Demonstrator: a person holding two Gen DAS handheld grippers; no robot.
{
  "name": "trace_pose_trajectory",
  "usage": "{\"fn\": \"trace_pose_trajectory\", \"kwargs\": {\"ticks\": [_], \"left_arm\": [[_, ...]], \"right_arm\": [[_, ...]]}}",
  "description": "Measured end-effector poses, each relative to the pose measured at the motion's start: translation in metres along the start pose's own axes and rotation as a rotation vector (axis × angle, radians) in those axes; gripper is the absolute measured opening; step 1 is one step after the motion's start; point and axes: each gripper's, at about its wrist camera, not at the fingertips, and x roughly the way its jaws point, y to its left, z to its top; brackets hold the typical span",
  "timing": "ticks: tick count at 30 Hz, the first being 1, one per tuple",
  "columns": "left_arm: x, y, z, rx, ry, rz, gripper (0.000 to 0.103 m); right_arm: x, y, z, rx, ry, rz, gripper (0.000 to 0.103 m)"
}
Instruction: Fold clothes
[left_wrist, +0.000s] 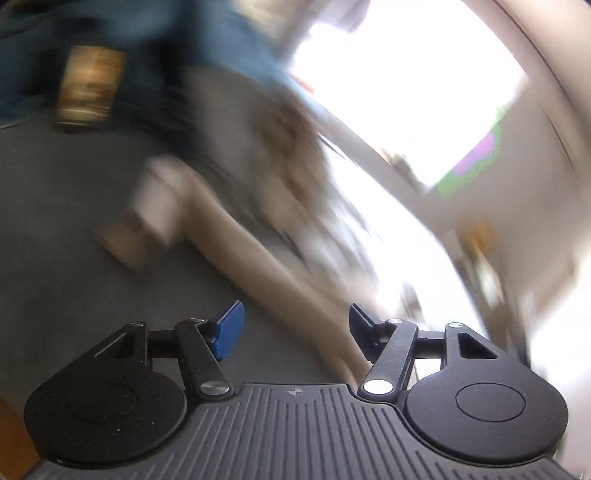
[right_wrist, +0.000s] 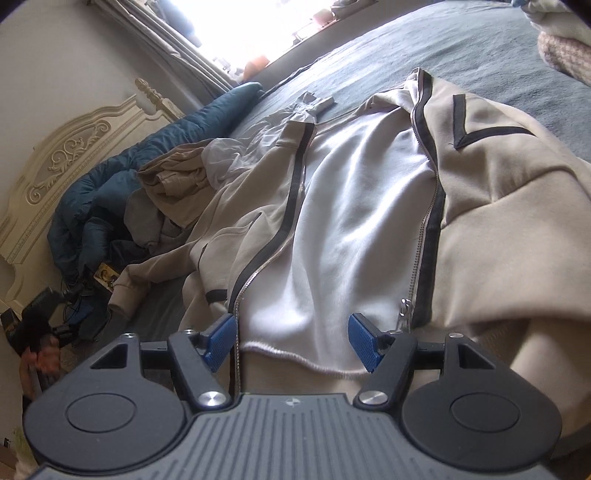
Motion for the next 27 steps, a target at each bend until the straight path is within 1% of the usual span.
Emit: {"fn": "trace_pose_trajectory", "kwargs": {"ticks": [3,7,8,9,11,14,15,18,20,22,24,27], "left_arm": [[0.01,-0.078,-0.069,0.235,0.107,-0.145,0.067],[0.04,-0.166,-0.151,0.518,0.204,-0.264,0.069],[0.046,-0.184,-0.172,0.574,0.223,-0.26,0.069],[0.053,-0.197,-0.189,0.621,0.235,-0.234,0.069],[0.071,-0.208,-0.213,0.708,0.23,-0.132,0.068],[0.082,-0.2,-0.214,0.639,0.238,-0.086,0.063],[0.08,-0.193,-0.209,0.585,0.245,-0.104,0.062],[0.072,-0.162,-0.186,0.389,0.254,-0.182,0.063],[0.068,-0.151,-0.179,0.309,0.239,-0.195,0.064],[0.064,-0.15,-0.176,0.272,0.221,-0.182,0.065],[0.065,-0.153,-0.175,0.259,0.206,-0.155,0.065],[0.074,-0.157,-0.179,0.245,0.199,-0.093,0.064]], "right_arm": [[-0.012,-0.007,-0.003,0.013,-0.023,-0.002,0.07],[-0.034,-0.018,-0.006,0.023,-0.066,-0.013,0.07],[-0.041,-0.02,-0.008,0.018,-0.081,-0.027,0.07],[-0.047,-0.022,-0.009,0.011,-0.095,-0.045,0.07],[-0.062,-0.029,-0.013,-0.004,-0.125,-0.081,0.07],[-0.087,-0.043,-0.02,-0.02,-0.175,-0.13,0.07],[-0.095,-0.049,-0.022,-0.024,-0.192,-0.149,0.07],[-0.119,-0.071,-0.029,-0.022,-0.25,-0.216,0.07],[-0.13,-0.09,-0.031,0.01,-0.284,-0.265,0.07],[-0.134,-0.11,-0.03,0.059,-0.292,-0.29,0.07],[-0.134,-0.131,-0.027,0.127,-0.281,-0.289,0.07],[-0.135,-0.158,-0.026,0.244,-0.274,-0.266,0.071]]}}
